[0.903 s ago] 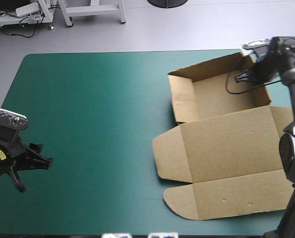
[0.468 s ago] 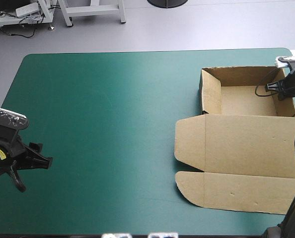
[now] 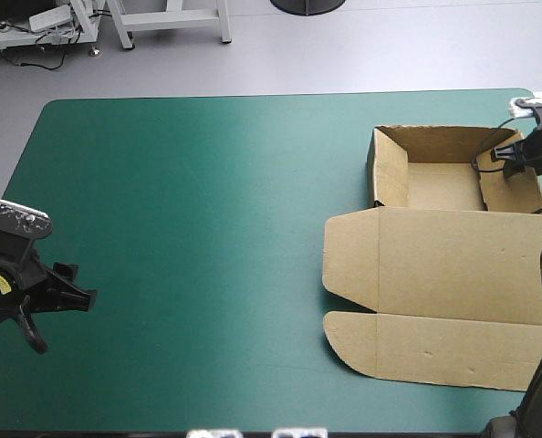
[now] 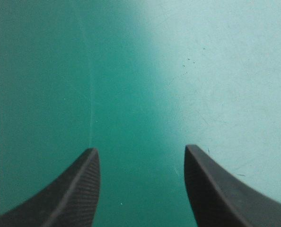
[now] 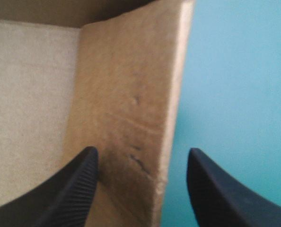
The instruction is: Fold the box
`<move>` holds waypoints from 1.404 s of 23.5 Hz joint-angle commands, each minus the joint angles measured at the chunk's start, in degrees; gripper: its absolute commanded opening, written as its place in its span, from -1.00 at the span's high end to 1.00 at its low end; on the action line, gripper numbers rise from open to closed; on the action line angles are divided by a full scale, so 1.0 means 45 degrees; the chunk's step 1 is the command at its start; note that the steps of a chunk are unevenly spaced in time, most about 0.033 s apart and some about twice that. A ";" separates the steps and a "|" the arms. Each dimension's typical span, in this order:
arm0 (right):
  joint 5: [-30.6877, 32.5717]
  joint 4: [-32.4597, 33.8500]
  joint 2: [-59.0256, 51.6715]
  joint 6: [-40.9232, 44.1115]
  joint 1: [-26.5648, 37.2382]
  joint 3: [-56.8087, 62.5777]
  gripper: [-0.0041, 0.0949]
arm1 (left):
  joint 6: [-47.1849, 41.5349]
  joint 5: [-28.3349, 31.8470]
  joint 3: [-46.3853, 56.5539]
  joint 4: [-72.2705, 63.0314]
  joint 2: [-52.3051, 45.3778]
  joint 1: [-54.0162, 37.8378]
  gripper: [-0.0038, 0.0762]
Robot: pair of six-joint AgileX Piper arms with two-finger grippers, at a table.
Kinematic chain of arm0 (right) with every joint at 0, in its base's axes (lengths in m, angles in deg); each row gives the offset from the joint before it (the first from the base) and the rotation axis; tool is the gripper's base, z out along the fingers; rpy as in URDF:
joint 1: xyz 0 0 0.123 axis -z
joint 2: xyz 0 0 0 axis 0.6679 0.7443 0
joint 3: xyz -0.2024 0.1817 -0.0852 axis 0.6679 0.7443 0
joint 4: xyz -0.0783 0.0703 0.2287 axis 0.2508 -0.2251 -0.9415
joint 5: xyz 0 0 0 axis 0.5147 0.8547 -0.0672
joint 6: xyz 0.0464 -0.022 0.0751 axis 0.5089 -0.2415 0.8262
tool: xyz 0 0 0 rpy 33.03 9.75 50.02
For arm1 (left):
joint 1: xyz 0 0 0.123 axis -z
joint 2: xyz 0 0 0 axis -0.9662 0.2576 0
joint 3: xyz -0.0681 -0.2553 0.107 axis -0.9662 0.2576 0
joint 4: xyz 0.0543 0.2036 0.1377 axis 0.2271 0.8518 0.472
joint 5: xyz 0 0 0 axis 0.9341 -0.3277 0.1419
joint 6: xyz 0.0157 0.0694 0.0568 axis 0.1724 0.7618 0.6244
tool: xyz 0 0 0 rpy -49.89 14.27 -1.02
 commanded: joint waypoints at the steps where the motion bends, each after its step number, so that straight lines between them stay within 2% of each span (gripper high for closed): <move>1: 0.0148 -0.0080 -0.1256 0.0368 0.0151 -0.0981 -0.49 | -0.0052 0.0556 -0.0300 0.0114 -0.0046 -0.0029 -0.06; 5: 0.0148 -0.1204 -0.2194 0.0368 0.0151 -0.1404 -0.47 | -0.0052 0.0556 -0.0300 0.0114 -0.0046 -0.0029 -0.06; 10: 0.0156 -0.3575 -0.4471 0.0124 0.0053 -0.1427 -0.42 | -0.0052 0.0603 -0.0300 0.0114 -0.0046 -0.0029 -0.06; 14: 0.0156 -0.3314 -0.7215 -0.0132 -0.0990 -0.0846 -0.43 | -0.0144 0.0835 -0.0300 -0.0075 -0.0046 -0.0029 -0.06; 16: 0.0156 -0.3291 -0.8612 -0.0046 -0.1564 -0.0103 -0.43 | -0.0144 0.1022 -0.0300 -0.0168 -0.0046 -0.0029 -0.06; 20: 0.0156 -0.3291 -1.1945 -0.0213 -0.2656 0.3117 -0.43 | -0.0144 0.1285 -0.0300 -0.0312 -0.0046 -0.0029 -0.06; 24: 0.0156 -0.3668 -1.4328 -0.0213 -0.2681 0.6228 -0.43 | -0.0144 0.1317 -0.0300 -0.0632 -0.0046 -0.0029 -0.06; 31: 0.0065 -0.3957 -1.6531 -0.0304 -0.2681 0.9228 -0.42 | -0.0091 0.1522 -0.0300 -0.0974 -0.0046 -0.0029 -0.06; 33: -0.0435 -0.3957 -1.7180 -0.0335 -0.2681 1.0355 -0.42 | -0.0091 0.1851 -0.0300 -0.1069 -0.0046 -0.0029 -0.06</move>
